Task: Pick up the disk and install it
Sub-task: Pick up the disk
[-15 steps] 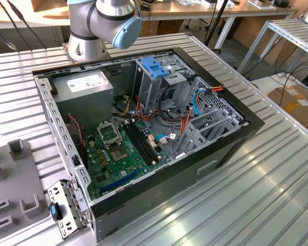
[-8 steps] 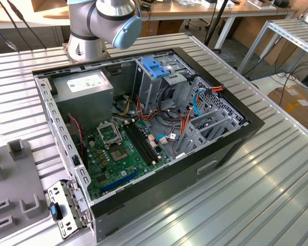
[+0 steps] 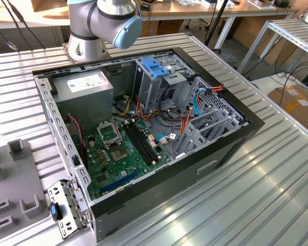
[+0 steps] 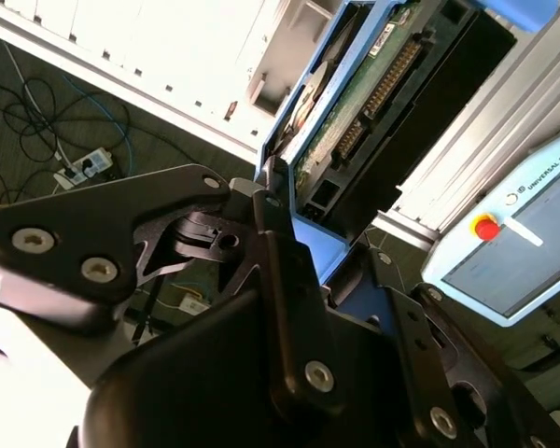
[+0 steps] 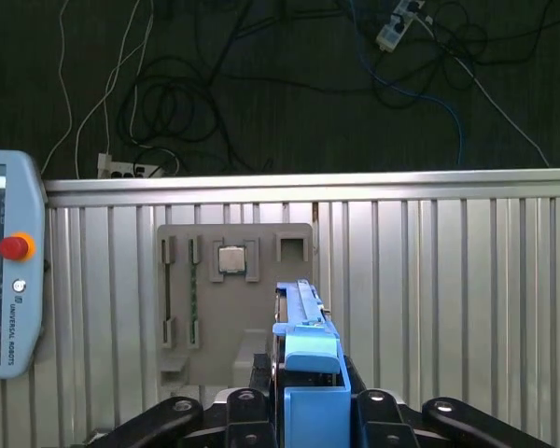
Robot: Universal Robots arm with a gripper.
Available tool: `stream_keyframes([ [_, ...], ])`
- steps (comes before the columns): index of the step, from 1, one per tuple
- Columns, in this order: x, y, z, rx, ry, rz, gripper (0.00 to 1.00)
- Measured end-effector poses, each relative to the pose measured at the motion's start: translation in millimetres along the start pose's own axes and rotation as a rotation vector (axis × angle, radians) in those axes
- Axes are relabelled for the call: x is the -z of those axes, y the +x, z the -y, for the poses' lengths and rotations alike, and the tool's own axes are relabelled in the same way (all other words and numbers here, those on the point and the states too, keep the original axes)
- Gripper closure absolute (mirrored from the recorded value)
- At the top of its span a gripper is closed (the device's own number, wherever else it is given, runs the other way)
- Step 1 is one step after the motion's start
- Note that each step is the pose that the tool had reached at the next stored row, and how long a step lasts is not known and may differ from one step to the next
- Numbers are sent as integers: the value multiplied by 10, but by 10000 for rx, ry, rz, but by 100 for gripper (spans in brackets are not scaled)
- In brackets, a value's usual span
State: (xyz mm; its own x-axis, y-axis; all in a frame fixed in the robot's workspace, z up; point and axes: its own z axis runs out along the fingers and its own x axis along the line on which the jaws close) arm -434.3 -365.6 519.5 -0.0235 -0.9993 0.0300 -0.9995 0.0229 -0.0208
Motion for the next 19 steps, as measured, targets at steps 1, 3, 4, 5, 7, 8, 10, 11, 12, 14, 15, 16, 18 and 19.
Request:
stream_keyframes([
  [1,-2,-1,35,0,0,1,64],
  [3,-2,-3,99,0,-3,0,64],
  [4,-3,-3,142,0,-6,0,64],
  [5,-4,-4,182,0,-6,0,64],
  [7,-5,-6,262,0,-8,0,64],
  [8,-6,-7,291,0,-9,0,64],
  [10,-8,-9,364,0,-9,1,64],
  [11,-8,-9,392,0,-10,0,64],
  [12,-9,-10,427,0,-10,0,64],
  [14,-11,-12,492,0,-9,1,64],
  [15,-11,-12,520,0,-10,1,64],
  [16,-12,-13,563,1,-11,0,64],
  [18,-13,-15,625,0,-11,0,64],
  [19,-14,-16,676,0,-10,1,64],
])
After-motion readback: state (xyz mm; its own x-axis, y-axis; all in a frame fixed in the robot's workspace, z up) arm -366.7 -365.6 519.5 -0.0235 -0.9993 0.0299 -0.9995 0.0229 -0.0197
